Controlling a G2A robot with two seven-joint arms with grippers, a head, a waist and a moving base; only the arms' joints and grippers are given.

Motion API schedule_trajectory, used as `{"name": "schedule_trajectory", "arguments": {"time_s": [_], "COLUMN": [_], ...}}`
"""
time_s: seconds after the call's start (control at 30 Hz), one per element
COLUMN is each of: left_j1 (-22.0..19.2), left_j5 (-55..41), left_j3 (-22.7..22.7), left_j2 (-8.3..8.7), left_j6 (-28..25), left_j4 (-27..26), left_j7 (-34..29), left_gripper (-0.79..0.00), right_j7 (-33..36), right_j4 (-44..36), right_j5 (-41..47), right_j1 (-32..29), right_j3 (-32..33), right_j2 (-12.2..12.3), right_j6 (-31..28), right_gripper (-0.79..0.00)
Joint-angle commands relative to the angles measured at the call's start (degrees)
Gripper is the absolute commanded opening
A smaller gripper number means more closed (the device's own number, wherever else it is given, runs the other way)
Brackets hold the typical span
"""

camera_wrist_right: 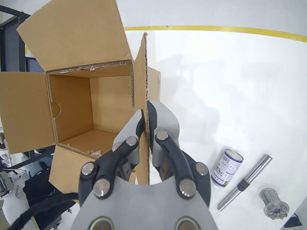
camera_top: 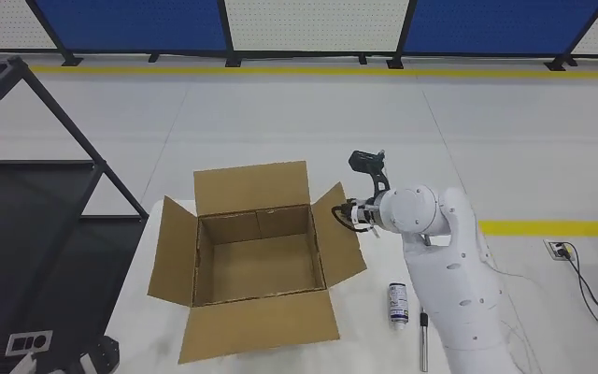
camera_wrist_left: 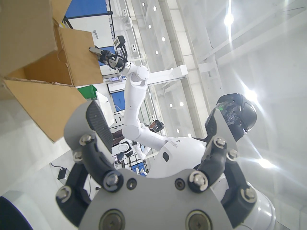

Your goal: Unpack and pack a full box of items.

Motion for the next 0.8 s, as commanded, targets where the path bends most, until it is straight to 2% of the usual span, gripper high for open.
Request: {"name": "schedule_trajectory", "arguments": {"time_s": [0.0, 0.43, 0.5, 0.53, 0.77], "left_j1": [-0.1, -0.1, -0.1, -0.1, -0.1], "left_j5": [0.5, 1.8, 2.0, 2.1, 2.6], "left_j3": [0.3, 1.1, 1.2, 1.3, 1.4], "left_j2": [0.01, 0.04, 0.04, 0.04, 0.07], "left_j6": [0.1, 0.3, 0.4, 0.4, 0.4], "left_j4": [-0.2, -0.7, -0.8, -0.8, -1.2], "left_j7": [0.0, 0.2, 0.2, 0.2, 0.4], "left_gripper": [0.000, 0.000, 0.000, 0.000, 0.000], "right_j7": [0.3, -0.2, 0.0, 0.0, -0.9], "right_j4": [-3.1, -12.4, -13.2, -13.5, -17.4], "right_j5": [-0.1, -0.8, -0.9, -0.9, -0.2], "right_j1": [-2.5, -10.0, -10.7, -11.0, -12.6], "right_j3": [0.8, 3.3, 3.5, 3.5, 4.4], "right_j2": [0.3, 1.7, 1.9, 2.0, 2.5], "right_j6": [0.3, 2.2, 2.2, 2.3, 3.3], "right_gripper": [-0.785, -0.785, -0.394, 0.000, 0.000]}}
